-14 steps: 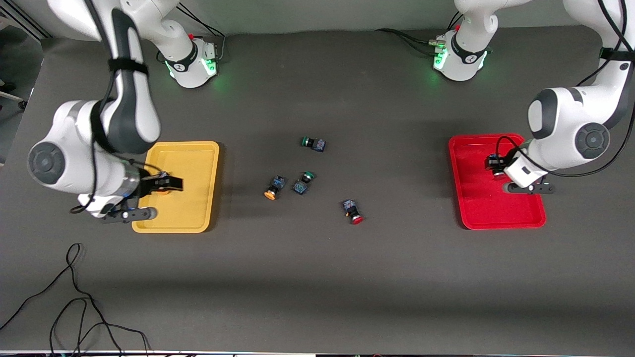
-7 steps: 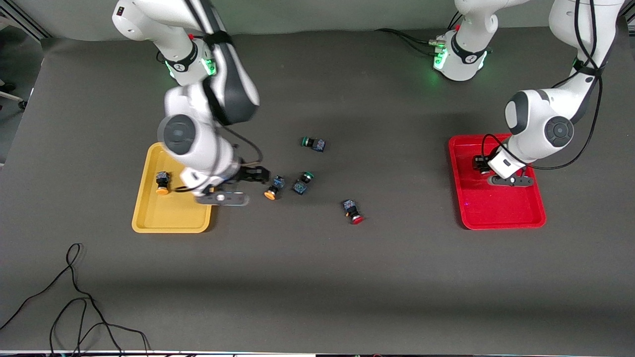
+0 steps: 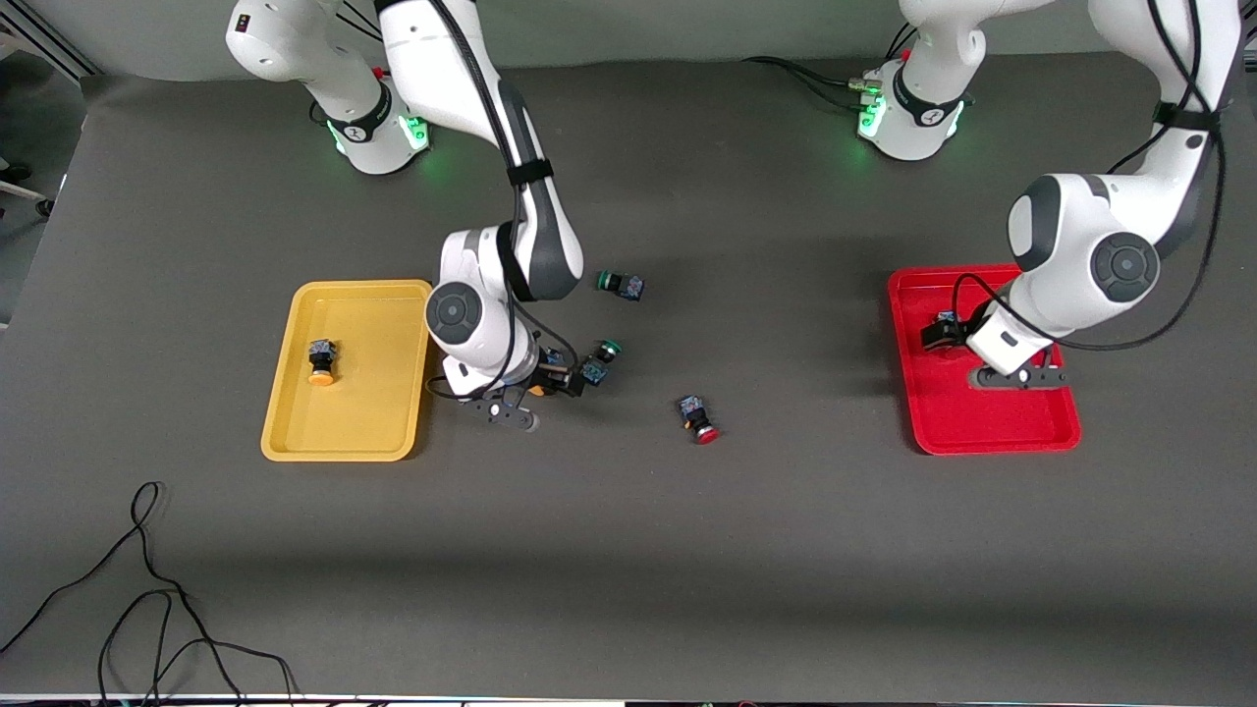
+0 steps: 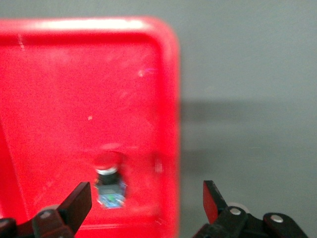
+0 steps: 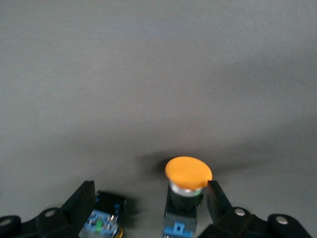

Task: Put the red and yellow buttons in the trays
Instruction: 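Grasp yellow button with the right gripper while the left gripper grasps red button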

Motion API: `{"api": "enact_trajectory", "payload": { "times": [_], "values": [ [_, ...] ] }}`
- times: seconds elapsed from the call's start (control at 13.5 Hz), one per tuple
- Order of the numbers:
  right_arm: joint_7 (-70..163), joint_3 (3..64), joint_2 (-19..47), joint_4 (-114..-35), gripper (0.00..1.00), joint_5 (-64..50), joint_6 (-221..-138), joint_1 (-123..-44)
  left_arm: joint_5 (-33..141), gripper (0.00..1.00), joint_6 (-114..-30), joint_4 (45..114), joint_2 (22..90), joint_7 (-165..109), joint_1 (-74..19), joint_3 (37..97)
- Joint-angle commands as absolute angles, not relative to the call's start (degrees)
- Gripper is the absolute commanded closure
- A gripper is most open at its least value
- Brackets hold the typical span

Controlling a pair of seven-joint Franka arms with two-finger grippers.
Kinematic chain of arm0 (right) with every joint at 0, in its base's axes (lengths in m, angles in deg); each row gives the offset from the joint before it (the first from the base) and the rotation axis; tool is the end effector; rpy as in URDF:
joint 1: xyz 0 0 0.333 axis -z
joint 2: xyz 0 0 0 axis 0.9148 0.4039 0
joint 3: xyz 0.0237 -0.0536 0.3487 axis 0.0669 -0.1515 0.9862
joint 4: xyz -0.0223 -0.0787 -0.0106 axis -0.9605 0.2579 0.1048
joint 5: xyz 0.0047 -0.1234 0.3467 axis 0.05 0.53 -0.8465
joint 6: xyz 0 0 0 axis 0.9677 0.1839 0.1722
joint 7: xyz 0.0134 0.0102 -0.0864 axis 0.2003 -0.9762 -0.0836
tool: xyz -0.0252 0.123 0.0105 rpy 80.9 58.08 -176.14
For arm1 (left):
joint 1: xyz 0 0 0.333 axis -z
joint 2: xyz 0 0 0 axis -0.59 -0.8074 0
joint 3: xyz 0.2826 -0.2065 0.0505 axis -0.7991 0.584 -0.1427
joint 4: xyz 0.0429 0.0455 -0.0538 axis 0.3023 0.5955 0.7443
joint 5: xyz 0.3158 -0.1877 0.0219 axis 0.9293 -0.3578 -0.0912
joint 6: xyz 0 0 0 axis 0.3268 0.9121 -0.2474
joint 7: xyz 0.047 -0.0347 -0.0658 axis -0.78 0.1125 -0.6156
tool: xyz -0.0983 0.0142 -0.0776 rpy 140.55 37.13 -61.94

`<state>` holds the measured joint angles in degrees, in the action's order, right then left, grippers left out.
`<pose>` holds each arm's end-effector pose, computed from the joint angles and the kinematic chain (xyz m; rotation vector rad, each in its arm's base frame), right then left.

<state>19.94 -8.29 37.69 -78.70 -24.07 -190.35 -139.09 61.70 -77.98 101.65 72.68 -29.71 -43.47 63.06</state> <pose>0.5351 0.3626 0.2197 -2.9579 0.6088 0.1277 0.5279 -0.0629 0.3619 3.0978 0.0453 -0.2217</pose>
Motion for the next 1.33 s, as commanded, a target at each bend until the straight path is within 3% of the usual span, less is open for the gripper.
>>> {"api": "enact_trajectory", "payload": {
  "times": [0.0, 0.22, 0.3, 0.37, 0.52, 0.59, 0.81, 1.26],
  "values": [
    [15.7, -8.8, 37.6, -79.3, 0.00, -26.3, -190.8, -139.6, 61.9, 0.00, -61.3, 79.0, 62.6, -41.7, -36.5, 62.6],
    [15.6, -7.7, 38.5, -79.3, 0.00, -26.4, -190.8, -139.3, 61.4, 0.00, -58.5, 63.9, 51.4, -55.4, -30.3, 62.6],
    [15.8, -7.7, 38.6, -79.3, 0.15, -26.4, -190.8, -139.3, 61.4, 0.00, -59.1, 62.2, 48.9, -59.4, -28.0, 62.6],
    [16.5, -7.7, 38.7, -79.3, 0.41, -26.4, -190.8, -139.3, 61.3, 0.00, -61.0, 61.8, 46.4, -64.5, -25.3, 62.6],
    [17.0, -7.7, 39.2, -79.3, 0.82, -26.4, -190.8, -139.3, 61.8, 0.00, -70.6, 61.7, 42.0, -73.7, -20.9, 62.6],
    [17.1, -7.7, 39.0, -79.2, 0.91, -26.3, -190.8, -139.3, 61.9, 0.00, -73.9, 61.8, 40.4, -76.7, -19.2, 62.6],
    [16.8, -8.7, 36.0, -78.8, 0.95, -24.6, -188.0, -139.4, 62.0, 0.00, -78.4, 62.5, 38.2, -79.5, -16.4, 62.6],
    [24.9, -19.4, 24.6, -71.7, 0.95, -4.5, -167.2, -139.3, 62.8, 0.01, -87.7, 63.9, 34.1, -81.9, -14.0, 62.5]
  ]
}}
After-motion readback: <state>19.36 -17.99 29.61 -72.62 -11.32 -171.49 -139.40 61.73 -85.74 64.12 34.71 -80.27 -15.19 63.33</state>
